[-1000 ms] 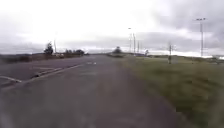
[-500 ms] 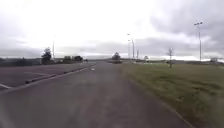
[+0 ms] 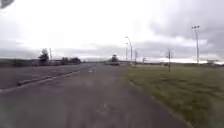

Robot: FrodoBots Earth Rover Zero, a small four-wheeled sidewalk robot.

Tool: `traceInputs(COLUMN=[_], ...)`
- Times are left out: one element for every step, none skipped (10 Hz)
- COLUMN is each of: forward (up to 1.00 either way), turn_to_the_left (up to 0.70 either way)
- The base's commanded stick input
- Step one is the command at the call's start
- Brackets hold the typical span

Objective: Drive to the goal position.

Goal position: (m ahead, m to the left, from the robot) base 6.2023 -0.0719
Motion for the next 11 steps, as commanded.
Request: traceInputs(forward=[1.00,1.00,1.00,1.00,1.00,1.00,1.00,1.00,1.00,1.00,1.00], turn_to_the_left=[0.00,0.00,0.00,0.00,0.00,0.00,0.00,0.00,0.00,0.00,0.00])
